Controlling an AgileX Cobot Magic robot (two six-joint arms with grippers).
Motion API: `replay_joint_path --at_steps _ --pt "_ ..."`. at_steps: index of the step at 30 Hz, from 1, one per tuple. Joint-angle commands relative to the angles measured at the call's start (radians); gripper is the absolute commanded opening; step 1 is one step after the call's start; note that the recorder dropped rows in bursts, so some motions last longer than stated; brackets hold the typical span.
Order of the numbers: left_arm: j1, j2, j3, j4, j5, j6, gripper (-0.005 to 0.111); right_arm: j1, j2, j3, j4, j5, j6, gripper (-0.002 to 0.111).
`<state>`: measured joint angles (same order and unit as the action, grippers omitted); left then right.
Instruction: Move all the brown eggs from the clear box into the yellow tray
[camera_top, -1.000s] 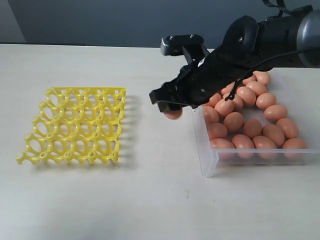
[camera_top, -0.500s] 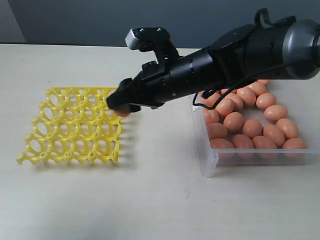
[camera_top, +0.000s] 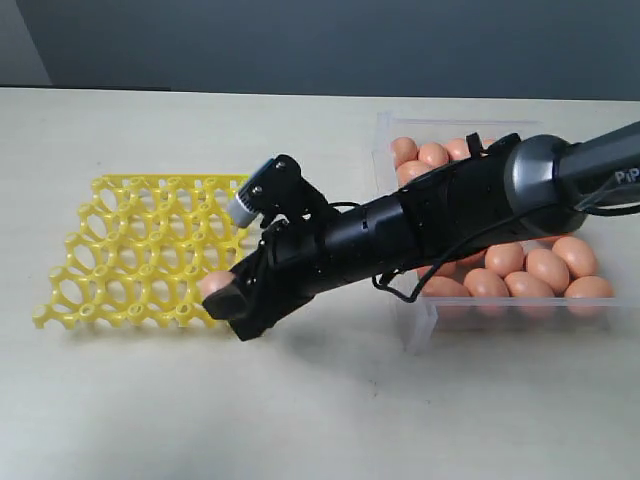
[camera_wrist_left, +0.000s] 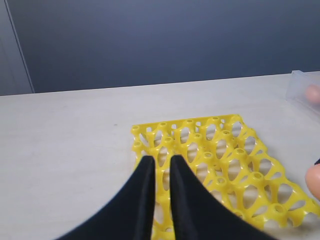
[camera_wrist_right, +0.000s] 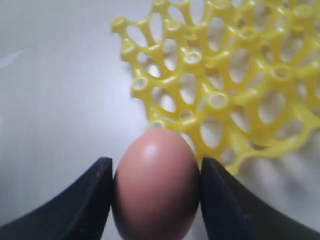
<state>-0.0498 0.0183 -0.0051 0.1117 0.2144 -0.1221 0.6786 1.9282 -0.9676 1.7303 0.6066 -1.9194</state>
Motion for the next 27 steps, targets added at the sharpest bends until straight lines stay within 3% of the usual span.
replay_joint_path --at_steps 1,4,13,17,24,27 --pt "-0.002 0.004 0.005 0.002 -0.006 -0.001 0.012 0.009 -0.043 -0.039 0.014 -0.407 0.311 -0.001" --pt "-0.002 0.004 0.005 0.002 -0.006 -0.001 0.012 0.021 -0.109 -0.043 0.014 -0.705 0.327 -0.001" --pt "-0.002 0.004 0.005 0.002 -0.006 -0.001 0.012 0.021 -0.252 -0.034 0.014 -0.989 0.203 -0.001" --pt "-0.002 0.004 0.005 0.002 -0.006 -0.001 0.012 0.021 -0.261 0.025 0.014 -1.281 0.107 -0.001" --pt "-0.002 0.004 0.005 0.002 -0.006 -0.001 0.012 0.052 -0.287 0.123 0.014 -1.218 0.164 -0.001" --pt "-0.002 0.004 0.005 0.002 -0.006 -0.001 0.012 0.101 -0.383 0.179 0.014 -0.782 0.292 -0.001"
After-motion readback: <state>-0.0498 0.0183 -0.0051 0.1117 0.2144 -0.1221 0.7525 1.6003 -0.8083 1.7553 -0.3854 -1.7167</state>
